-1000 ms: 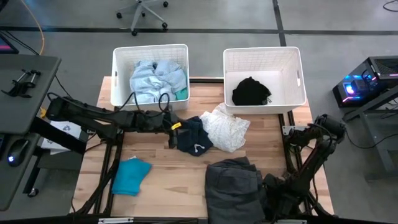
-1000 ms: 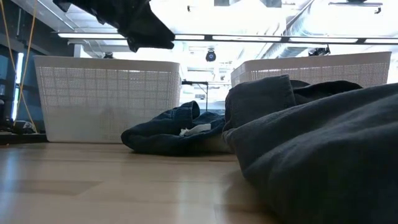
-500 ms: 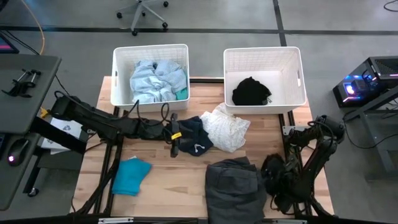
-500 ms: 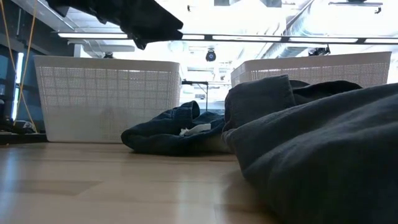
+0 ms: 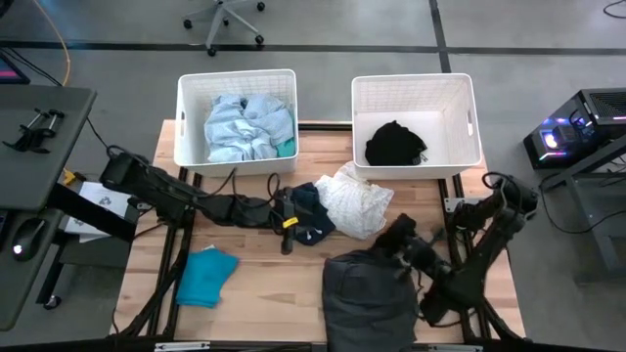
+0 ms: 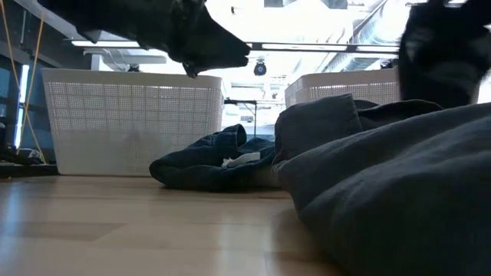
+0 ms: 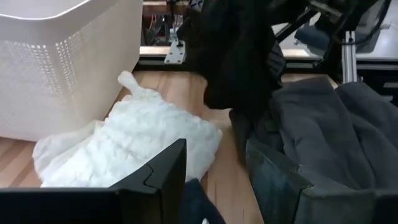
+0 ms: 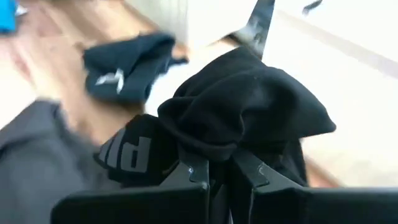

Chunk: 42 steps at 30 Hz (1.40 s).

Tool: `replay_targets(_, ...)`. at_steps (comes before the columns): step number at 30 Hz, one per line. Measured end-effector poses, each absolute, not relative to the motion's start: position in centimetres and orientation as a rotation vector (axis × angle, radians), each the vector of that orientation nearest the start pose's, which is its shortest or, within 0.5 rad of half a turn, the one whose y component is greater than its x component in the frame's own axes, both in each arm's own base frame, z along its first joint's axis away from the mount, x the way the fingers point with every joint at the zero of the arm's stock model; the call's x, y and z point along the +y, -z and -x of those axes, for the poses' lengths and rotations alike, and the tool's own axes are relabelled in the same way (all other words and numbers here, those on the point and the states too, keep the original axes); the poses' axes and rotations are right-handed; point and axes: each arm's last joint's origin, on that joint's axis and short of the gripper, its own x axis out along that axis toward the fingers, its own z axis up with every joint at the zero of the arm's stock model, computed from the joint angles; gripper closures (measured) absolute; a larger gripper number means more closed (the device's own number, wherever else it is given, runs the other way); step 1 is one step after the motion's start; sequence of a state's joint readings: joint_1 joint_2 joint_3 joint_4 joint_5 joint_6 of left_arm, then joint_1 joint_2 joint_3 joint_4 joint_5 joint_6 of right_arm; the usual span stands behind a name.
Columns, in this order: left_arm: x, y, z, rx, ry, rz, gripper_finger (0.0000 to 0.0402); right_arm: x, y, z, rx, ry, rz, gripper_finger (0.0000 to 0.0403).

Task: Sort clothes
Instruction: Put the black boxer into the right white laundry organizer

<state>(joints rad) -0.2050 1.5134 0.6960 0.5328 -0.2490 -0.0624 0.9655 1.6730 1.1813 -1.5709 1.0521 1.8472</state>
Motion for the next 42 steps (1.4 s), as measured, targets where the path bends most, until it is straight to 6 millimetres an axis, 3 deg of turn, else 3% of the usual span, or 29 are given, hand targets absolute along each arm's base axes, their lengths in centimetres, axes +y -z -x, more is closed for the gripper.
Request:
replay_targets(8,-5.7,-19.1,-31.0,0.282,-0.053,-0.003,0.0245,15.9,-25.1,-21.0,0.546,0.856,0.307,0.0395)
replay_targets(14,-5.7,-19.0,-31.0,0.285,-0.052,-0.009,0.0245,12.2,-28.9,-23.1,0.554,0.922,0.460,0.0395)
replay_targets(19,-5.7,-19.0,-31.0,0.286,-0.050,-0.025,0.0245,7.9,-33.2,-22.6,0.507,1.029,0.520,0.0395)
replay_targets(25,-5.7,-19.0,-31.0,0.287,-0.050,-0.026,0.0245,1.2,-36.4,-19.6,0.509,1.273,0.463,0.0394)
replay_targets(29,-5.7,-18.9,-31.0,0.287,-0.050,-0.026,0.0245,-2.8,-36.2,-17.5,0.587,1.452,0.383,0.0393)
replay_targets(33,-5.7,-19.0,-31.0,0.287,-0.052,-0.026,0.0245,-6.1,-34.7,-16.5,0.817,1.531,0.270,0.0393)
replay_targets(38,-5.7,-19.1,-31.1,0.270,-0.051,-0.022,0.0245,-10.2,-32.3,-17.4,1.073,1.334,0.084,0.0393)
replay_targets(42,-5.7,-19.2,-31.1,0.265,-0.051,-0.021,0.0245,-13.2,-31.6,-18.4,1.030,1.155,-0.038,0.0391)
